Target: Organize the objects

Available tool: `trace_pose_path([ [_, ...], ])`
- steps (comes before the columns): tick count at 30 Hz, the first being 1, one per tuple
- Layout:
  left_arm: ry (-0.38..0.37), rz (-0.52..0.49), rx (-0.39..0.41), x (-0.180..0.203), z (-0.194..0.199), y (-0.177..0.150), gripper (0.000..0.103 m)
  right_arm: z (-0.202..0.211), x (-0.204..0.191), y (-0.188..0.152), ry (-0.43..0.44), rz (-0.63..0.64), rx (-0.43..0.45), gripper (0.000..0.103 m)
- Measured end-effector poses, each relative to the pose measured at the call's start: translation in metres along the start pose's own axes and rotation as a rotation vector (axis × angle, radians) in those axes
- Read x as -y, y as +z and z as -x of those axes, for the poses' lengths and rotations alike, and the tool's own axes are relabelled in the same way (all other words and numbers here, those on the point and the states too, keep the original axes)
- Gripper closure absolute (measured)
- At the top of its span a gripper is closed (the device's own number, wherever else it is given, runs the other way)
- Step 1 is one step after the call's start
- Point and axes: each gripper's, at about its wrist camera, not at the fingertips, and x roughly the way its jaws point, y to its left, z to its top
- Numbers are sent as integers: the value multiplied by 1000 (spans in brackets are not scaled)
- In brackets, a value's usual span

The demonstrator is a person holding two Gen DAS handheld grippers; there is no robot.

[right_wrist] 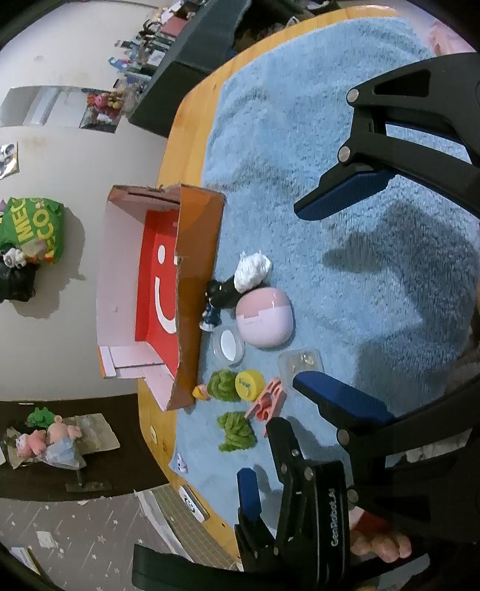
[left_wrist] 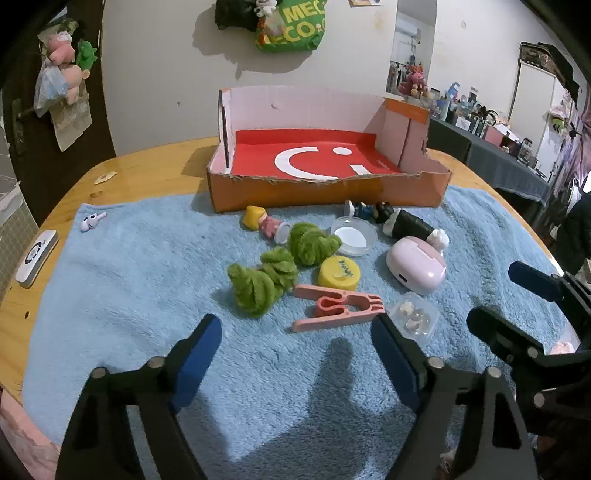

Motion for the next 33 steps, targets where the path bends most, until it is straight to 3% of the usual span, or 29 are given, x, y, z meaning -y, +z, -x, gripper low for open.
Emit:
trace_pose_path([
  [10,-2,3,-13,-15,-10,5,34,-11,-15,0,59,21,-31,24],
  [18,1,-5,-46,-29,-24,14,46,-26,-25,0,93,28,-73,34],
  [24,5,-31,-58,-30,-30,18,48,-33,-27,1,105,22,-89,35],
  [27,-6,-43,-71,-31,-34,19,57,-38,-28,1,111,19,-101,38],
  [33,-31,-39,-83,-33,-41,22,57,-44,-30,0,112,22,-114,40],
])
